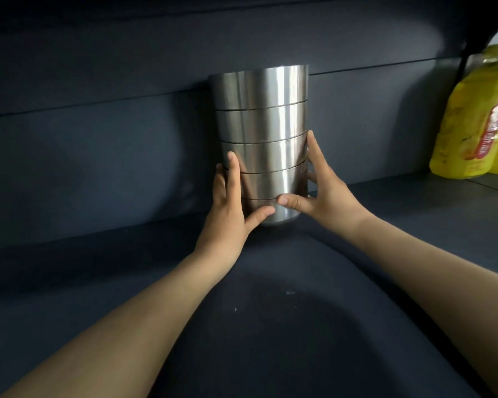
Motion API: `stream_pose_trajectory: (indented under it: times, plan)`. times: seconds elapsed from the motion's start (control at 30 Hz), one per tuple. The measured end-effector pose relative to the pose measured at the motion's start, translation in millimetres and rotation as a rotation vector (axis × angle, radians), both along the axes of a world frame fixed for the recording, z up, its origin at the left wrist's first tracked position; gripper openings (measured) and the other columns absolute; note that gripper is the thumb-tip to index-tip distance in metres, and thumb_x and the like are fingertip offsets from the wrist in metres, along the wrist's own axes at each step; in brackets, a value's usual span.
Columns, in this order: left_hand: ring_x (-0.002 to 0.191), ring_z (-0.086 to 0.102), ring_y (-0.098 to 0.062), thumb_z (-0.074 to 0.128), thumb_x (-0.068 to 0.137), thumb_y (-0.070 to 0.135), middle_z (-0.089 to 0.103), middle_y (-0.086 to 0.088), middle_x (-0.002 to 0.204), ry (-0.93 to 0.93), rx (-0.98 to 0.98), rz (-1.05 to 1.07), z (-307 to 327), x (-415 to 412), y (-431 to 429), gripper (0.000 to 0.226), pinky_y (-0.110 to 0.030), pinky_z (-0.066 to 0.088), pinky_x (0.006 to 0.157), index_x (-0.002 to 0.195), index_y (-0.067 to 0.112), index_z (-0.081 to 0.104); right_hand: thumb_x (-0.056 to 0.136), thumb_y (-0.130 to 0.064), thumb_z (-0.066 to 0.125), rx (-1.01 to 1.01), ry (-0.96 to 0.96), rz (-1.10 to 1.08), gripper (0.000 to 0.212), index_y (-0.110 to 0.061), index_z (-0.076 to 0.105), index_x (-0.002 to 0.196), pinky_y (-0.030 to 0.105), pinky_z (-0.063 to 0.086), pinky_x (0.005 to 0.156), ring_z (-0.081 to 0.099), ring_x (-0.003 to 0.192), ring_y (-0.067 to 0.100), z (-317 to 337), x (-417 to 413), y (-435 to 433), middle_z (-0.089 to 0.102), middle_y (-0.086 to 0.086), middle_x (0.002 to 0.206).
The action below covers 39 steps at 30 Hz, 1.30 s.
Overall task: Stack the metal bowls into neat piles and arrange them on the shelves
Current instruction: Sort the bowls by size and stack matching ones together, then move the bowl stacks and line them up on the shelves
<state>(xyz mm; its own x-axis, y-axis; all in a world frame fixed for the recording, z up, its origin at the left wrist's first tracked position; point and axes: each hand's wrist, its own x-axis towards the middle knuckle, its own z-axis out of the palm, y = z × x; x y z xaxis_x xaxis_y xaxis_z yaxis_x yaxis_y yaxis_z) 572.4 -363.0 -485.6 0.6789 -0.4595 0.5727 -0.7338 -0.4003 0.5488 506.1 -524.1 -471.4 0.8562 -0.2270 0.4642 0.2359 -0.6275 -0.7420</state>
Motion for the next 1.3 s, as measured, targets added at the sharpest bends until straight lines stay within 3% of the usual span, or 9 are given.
stream_pose_trajectory:
  times: [0.27, 0.43, 0.53, 0.63, 0.77, 0.93, 1.1, 1.3]
  plan:
    - [0.146, -0.002, -0.017, 0.064, 0.082, 0.034, -0.005, -0.012, 0.158, -0.017, -0.008, 0.008, -1, 0, -1, 0.095, -0.007, 0.006, 0.095, 0.128, 0.040, -0.019, 0.062, -0.056, 0.067, -0.005, 0.000, -0.004, 0.117, -0.042, -0.013, 0.146, 0.046, 0.032, 0.113, 0.020, 0.145, 0.018, -1, 0, -1, 0.013, -0.007, 0.158]
    - [0.146, 0.004, -0.019, 0.057, 0.087, 0.040, -0.007, -0.009, 0.158, 0.047, 0.119, 0.034, 6, -4, 6, 0.096, -0.027, 0.016, 0.110, 0.123, 0.044, -0.032, 0.077, -0.045, 0.071, -0.087, 0.065, -0.121, 0.111, -0.033, -0.012, 0.149, 0.028, 0.032, 0.108, 0.031, 0.140, 0.019, 3, -6, 4, 0.021, 0.001, 0.156]
    - [0.143, 0.019, -0.027, 0.050, 0.092, 0.037, -0.009, -0.006, 0.158, 0.067, 0.273, 0.089, 17, -14, 19, 0.091, -0.036, 0.026, 0.110, 0.131, 0.045, -0.032, 0.084, -0.044, 0.065, -0.204, 0.179, -0.195, 0.100, -0.028, -0.008, 0.151, 0.035, 0.032, 0.107, 0.030, 0.139, 0.025, 11, -20, 12, 0.026, 0.007, 0.153]
    - [0.136, 0.034, -0.034, 0.044, 0.095, 0.038, -0.011, -0.004, 0.158, 0.097, 0.510, 0.150, 27, -29, 45, 0.079, -0.042, 0.033, 0.109, 0.143, 0.040, -0.019, 0.086, -0.049, 0.059, -0.372, 0.301, -0.271, 0.088, -0.025, 0.004, 0.152, 0.047, 0.027, 0.112, 0.019, 0.143, 0.028, 18, -45, 18, 0.018, 0.007, 0.157]
    - [0.138, 0.028, -0.032, 0.043, 0.095, 0.038, 0.012, -0.008, 0.157, 0.099, 0.737, 0.192, 38, -65, 87, 0.067, -0.046, 0.031, 0.110, 0.150, 0.026, 0.006, 0.090, -0.050, 0.052, -0.419, 0.470, -0.290, 0.078, -0.019, 0.015, 0.151, 0.047, 0.023, 0.115, 0.018, 0.144, 0.028, 28, -93, 36, 0.018, 0.008, 0.157]
    - [0.127, 0.040, -0.028, 0.042, 0.096, 0.035, 0.040, -0.009, 0.139, 0.080, 0.768, 0.145, 73, -142, 140, 0.048, -0.043, 0.038, 0.103, 0.139, 0.015, 0.037, 0.094, -0.045, 0.049, -0.503, 0.534, -0.259, 0.065, -0.015, 0.028, 0.147, 0.048, 0.025, 0.113, 0.022, 0.143, 0.028, 68, -167, 82, 0.022, 0.008, 0.157]
    - [0.122, 0.046, -0.024, 0.042, 0.097, 0.035, 0.048, -0.006, 0.133, 0.104, 0.759, 0.131, 130, -225, 199, 0.042, -0.038, 0.042, 0.098, 0.133, 0.014, 0.044, 0.094, -0.041, 0.050, -0.558, 0.582, -0.253, 0.061, -0.012, 0.033, 0.145, 0.050, 0.026, 0.112, 0.019, 0.143, 0.031, 129, -244, 140, 0.014, 0.009, 0.158]
    - [0.115, 0.050, -0.022, 0.041, 0.097, 0.036, 0.052, -0.005, 0.127, 0.088, 0.723, 0.156, 203, -306, 271, 0.039, -0.039, 0.044, 0.094, 0.128, 0.014, 0.048, 0.092, -0.042, 0.053, -0.551, 0.651, -0.222, 0.061, -0.013, 0.036, 0.143, 0.050, 0.029, 0.111, 0.025, 0.140, 0.033, 202, -318, 197, 0.020, 0.013, 0.155]
